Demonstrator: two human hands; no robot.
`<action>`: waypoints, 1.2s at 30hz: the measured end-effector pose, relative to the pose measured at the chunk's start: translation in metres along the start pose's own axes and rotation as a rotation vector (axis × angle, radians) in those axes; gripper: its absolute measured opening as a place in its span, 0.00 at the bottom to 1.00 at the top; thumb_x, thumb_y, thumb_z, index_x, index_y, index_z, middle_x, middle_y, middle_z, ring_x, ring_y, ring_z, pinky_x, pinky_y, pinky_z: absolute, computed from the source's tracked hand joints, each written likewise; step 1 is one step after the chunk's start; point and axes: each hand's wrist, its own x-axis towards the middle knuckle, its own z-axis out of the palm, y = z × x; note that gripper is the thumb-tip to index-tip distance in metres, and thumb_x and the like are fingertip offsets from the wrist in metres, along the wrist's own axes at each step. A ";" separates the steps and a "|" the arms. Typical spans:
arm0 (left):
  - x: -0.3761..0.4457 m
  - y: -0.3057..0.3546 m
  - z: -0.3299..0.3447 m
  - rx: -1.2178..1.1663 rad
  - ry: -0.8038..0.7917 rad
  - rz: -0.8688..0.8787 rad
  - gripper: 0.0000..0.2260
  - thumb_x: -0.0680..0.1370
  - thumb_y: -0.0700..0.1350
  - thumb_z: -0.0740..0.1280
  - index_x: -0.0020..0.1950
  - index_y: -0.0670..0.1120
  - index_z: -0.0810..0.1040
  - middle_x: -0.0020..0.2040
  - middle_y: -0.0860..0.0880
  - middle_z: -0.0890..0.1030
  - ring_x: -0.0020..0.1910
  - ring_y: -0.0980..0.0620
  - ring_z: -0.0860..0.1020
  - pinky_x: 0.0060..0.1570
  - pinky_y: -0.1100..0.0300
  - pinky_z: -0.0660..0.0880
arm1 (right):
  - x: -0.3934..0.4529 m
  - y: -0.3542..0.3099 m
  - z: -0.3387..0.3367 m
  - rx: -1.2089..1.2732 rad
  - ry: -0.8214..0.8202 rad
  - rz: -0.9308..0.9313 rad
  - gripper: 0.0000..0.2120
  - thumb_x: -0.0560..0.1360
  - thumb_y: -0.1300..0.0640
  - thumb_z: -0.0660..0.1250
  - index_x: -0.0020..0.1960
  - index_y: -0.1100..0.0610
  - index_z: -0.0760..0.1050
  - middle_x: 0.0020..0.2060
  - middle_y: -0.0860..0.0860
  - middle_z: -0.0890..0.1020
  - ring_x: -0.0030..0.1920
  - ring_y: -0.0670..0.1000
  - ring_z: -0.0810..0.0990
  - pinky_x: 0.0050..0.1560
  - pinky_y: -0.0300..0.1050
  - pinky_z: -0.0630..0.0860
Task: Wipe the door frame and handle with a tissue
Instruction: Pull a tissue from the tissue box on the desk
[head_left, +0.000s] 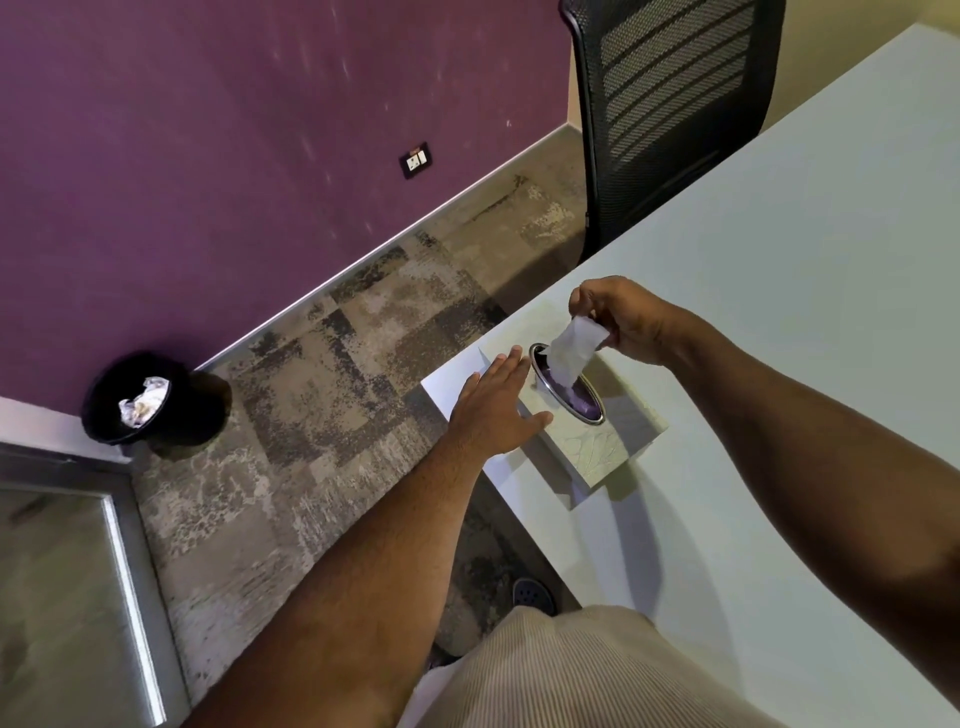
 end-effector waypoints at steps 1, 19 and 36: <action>0.000 0.000 0.000 0.000 0.001 -0.001 0.39 0.81 0.64 0.62 0.83 0.49 0.47 0.84 0.51 0.43 0.82 0.50 0.45 0.79 0.44 0.47 | -0.001 0.001 -0.002 0.037 -0.015 0.011 0.07 0.61 0.58 0.60 0.27 0.56 0.74 0.27 0.52 0.72 0.28 0.49 0.71 0.27 0.36 0.69; -0.028 -0.011 -0.038 -0.889 0.207 -0.235 0.19 0.83 0.37 0.61 0.74 0.44 0.71 0.70 0.45 0.76 0.69 0.47 0.74 0.61 0.58 0.71 | -0.042 -0.018 0.025 0.396 -0.123 -0.101 0.13 0.67 0.58 0.53 0.24 0.57 0.66 0.27 0.55 0.68 0.31 0.50 0.69 0.30 0.37 0.71; -0.231 -0.111 -0.077 -1.681 0.544 -0.497 0.13 0.81 0.56 0.66 0.56 0.48 0.80 0.54 0.44 0.85 0.48 0.49 0.83 0.50 0.55 0.77 | -0.046 -0.035 0.261 -0.381 -0.637 -0.376 0.12 0.64 0.62 0.60 0.24 0.55 0.74 0.24 0.48 0.71 0.29 0.47 0.67 0.33 0.38 0.65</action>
